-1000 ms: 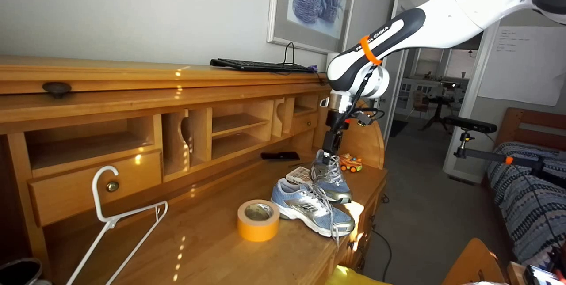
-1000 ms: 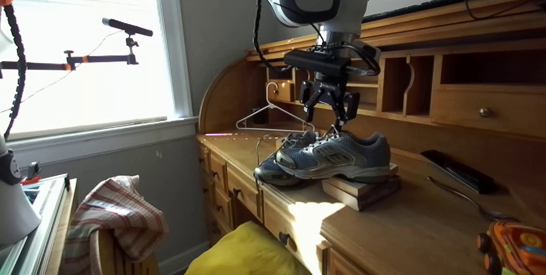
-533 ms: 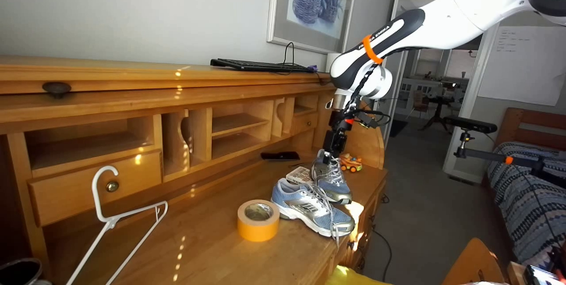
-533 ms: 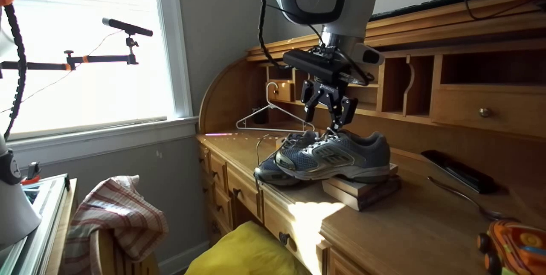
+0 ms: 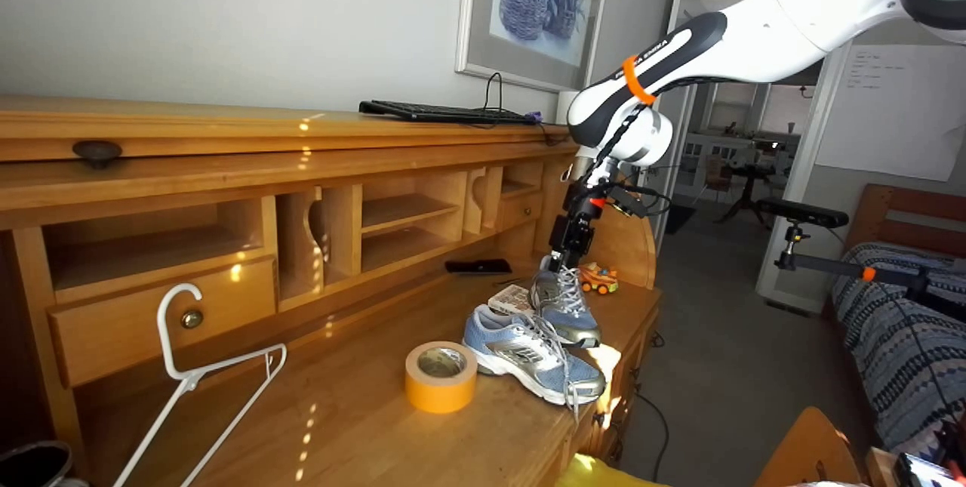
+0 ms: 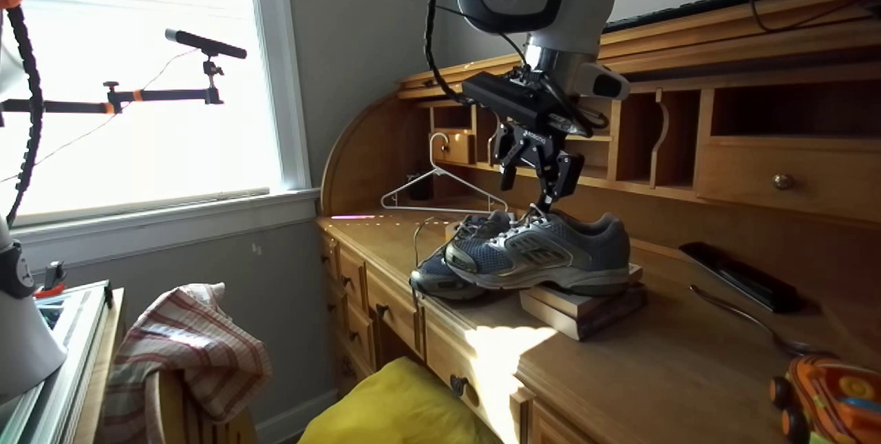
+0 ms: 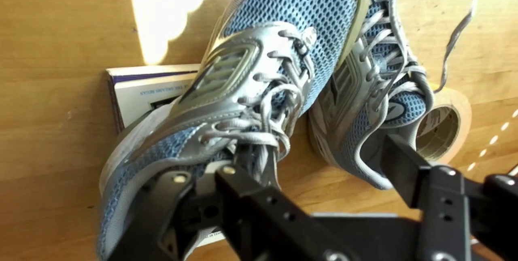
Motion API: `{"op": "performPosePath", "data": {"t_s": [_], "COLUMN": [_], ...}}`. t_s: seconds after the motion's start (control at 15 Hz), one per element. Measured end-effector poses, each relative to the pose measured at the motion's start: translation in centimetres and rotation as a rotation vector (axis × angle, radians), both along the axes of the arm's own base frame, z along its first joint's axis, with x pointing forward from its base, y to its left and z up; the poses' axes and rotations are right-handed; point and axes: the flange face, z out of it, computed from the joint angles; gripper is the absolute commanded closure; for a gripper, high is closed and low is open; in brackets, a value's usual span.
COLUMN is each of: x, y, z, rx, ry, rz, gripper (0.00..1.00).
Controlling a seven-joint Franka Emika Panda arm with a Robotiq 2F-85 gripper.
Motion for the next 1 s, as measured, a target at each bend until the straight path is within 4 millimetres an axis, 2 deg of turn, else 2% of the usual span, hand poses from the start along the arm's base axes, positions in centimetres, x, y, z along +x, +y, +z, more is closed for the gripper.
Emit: {"op": "performPosePath", "data": {"t_s": [0.6,1.0], "x": [-0.3,-0.6], "y": [-0.3,-0.6], "z": [0.8,1.1], "rx": [0.100,0.191], "ry": [0.026,0.048], "rz": [-0.025,-0.044], "gripper": [0.24,0.24]}}
